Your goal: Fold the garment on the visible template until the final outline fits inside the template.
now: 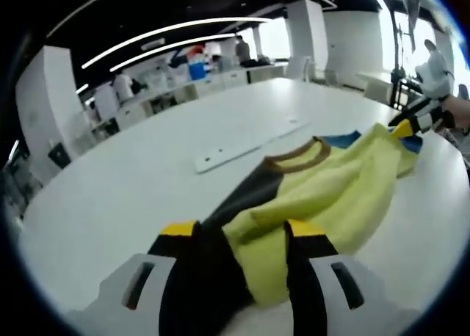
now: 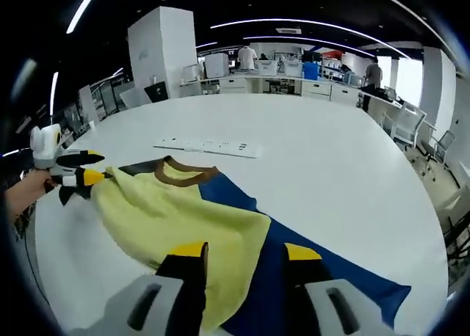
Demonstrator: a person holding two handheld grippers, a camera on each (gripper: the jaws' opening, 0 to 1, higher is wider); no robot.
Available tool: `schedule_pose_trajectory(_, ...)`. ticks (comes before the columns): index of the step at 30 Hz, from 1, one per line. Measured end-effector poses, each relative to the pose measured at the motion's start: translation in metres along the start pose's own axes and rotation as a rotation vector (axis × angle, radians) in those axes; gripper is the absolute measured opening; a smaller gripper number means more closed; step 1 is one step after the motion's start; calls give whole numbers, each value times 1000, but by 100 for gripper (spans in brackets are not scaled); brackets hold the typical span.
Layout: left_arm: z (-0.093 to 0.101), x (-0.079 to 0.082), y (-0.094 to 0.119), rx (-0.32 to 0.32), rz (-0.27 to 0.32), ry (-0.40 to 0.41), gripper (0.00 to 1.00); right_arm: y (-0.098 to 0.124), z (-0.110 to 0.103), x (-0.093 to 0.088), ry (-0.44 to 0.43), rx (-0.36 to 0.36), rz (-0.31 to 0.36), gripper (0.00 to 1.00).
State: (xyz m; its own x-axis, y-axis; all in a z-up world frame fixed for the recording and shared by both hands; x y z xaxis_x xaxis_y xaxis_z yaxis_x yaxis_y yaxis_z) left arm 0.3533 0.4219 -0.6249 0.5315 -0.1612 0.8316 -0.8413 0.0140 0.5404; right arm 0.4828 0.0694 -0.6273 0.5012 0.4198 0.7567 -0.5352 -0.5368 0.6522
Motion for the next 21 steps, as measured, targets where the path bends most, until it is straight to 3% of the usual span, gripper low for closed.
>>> schedule_pose_trajectory(8, 6, -10, 15, -27, -35, -16, 44, 15, -14, -9, -4, 47, -21, 42)
schedule_pose_trajectory(21, 10, -33, 29, -50, -67, 18, 34, 24, -25, -31, -33, 48, -80, 42)
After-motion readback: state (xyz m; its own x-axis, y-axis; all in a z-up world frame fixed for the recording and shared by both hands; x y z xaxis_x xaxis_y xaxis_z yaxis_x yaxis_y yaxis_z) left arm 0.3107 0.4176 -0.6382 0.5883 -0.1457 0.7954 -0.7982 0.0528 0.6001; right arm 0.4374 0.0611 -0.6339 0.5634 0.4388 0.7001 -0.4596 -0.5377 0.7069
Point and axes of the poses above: the point that each gripper's makers call its tool centre point, and the gripper's own axes: y roughly backward along the fingers, z roughly to its right, x roughly out of its top, the point moved 8 cm from there along y, roughly backward along the fingers, and after that the axes turned 2 degrees about -x, right-handed, at the moved point
